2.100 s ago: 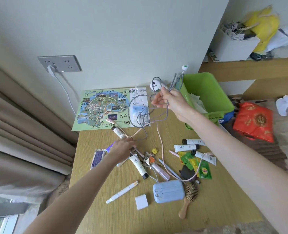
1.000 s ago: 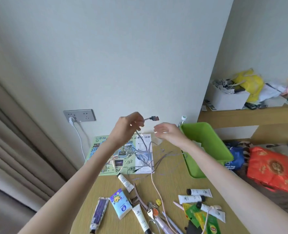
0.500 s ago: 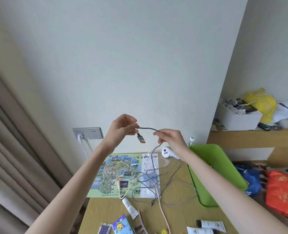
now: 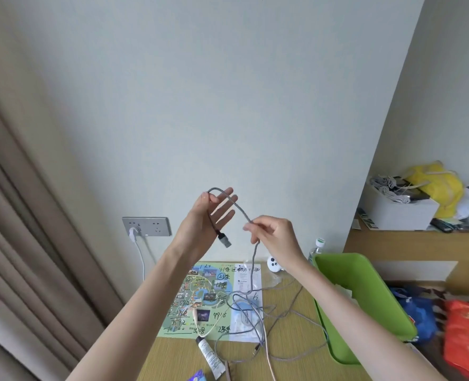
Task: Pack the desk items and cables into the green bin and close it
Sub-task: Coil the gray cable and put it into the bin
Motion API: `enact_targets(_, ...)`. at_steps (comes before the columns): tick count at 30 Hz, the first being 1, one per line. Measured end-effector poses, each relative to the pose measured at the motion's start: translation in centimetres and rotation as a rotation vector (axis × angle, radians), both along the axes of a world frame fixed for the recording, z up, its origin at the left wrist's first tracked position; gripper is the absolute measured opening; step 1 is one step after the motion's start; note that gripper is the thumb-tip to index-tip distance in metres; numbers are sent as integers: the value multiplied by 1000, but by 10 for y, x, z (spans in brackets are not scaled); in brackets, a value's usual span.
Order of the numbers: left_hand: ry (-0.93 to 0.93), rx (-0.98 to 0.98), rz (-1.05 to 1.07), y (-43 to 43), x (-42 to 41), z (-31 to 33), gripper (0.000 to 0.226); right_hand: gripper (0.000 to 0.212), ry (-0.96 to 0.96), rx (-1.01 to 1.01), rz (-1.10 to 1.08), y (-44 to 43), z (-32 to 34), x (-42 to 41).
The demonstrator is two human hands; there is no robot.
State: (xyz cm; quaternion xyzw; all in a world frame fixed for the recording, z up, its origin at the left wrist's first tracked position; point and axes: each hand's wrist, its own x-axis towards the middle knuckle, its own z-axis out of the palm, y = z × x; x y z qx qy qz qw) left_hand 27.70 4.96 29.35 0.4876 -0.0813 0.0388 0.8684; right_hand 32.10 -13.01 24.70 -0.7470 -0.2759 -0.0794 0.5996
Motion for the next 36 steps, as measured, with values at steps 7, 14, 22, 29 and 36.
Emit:
enact_targets(7,-34,-266,-4,13,8,27,30,20,185,-303,122,-7,-36,12)
enact_targets(14,32,318,221,23,1,16,34,12,234,-41,39,-11,1,31)
enact_targets(22,-31,875,109,3,-1,16,31,9,105,-39,125,6,69,25)
enact_targets(29,-59,1076,62,-11,1,16,13,8,99,-75,160,12,85,26)
enact_targets(36,-43,781,82,-4,0,33,14,38,360,32,195,-1,51,33)
